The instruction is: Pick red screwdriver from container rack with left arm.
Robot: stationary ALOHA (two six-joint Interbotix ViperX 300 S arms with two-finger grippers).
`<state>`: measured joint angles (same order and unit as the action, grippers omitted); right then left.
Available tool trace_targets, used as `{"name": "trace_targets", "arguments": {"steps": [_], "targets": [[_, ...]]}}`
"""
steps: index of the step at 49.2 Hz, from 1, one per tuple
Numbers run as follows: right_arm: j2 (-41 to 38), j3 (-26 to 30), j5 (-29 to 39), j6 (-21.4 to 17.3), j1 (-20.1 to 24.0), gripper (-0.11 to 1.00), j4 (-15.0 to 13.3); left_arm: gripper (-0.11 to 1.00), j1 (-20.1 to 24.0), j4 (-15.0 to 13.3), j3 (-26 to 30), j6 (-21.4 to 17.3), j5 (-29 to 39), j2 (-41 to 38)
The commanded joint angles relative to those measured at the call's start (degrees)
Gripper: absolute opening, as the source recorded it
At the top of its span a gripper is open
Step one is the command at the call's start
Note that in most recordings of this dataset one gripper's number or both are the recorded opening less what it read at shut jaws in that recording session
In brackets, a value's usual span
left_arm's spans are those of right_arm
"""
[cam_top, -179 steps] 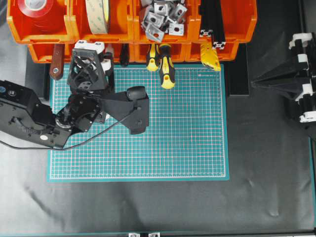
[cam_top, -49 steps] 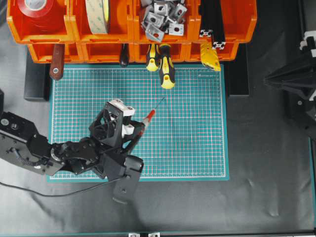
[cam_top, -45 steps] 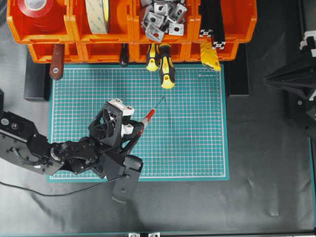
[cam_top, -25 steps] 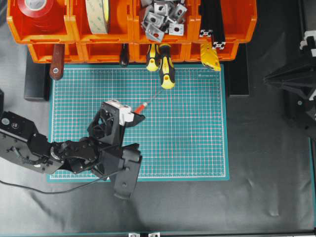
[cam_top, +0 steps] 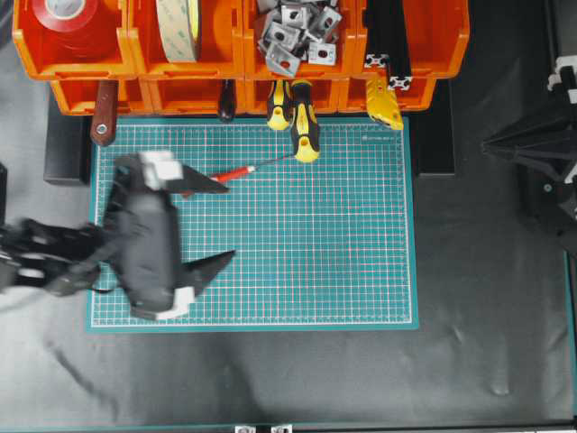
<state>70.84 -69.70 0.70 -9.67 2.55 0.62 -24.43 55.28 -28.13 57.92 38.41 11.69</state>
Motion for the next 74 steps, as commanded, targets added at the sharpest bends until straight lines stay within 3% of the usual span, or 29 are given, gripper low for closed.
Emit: {"name": "trace_targets", "arguments": {"steps": [1,11,18,23,36,48,65,74], "targets": [[-0.62,1.76,-0.09,0.00,0.00,0.00,0.18,0.89,-0.88,0.26,-0.53,0.79,-0.79,5.54],[-0.53,1.67,-0.09,0.00,0.00,0.00,0.18,0.89,-1.49,0.26,-5.36,5.71,-2.81,15.56],[-0.26,1.76,-0.09,0.00,0.09,0.00,0.18,0.87,-2.37,0.26,-11.60,11.69,-3.25,24.26],[0.26,1.76,-0.62,0.00,0.53,0.00,0.18,0.86,-2.29,0.26,-15.29,13.54,-3.43,30.15],[1.58,2.20,-0.79,0.00,0.53,0.00,0.18,0.85,-1.41,0.26,-19.16,11.78,-3.34,40.17],[1.76,2.29,-0.88,0.09,0.53,0.00,0.18,0.85,0.35,0.35,-19.51,7.73,-4.75,41.92],[2.02,2.37,-1.23,-0.09,-0.35,0.00,0.18,0.85,9.32,0.35,-20.57,4.83,-18.37,43.95],[2.55,2.81,-8.96,1.14,-0.35,0.00,-0.53,0.85,13.62,0.26,-23.03,2.11,-27.33,45.97]]}}
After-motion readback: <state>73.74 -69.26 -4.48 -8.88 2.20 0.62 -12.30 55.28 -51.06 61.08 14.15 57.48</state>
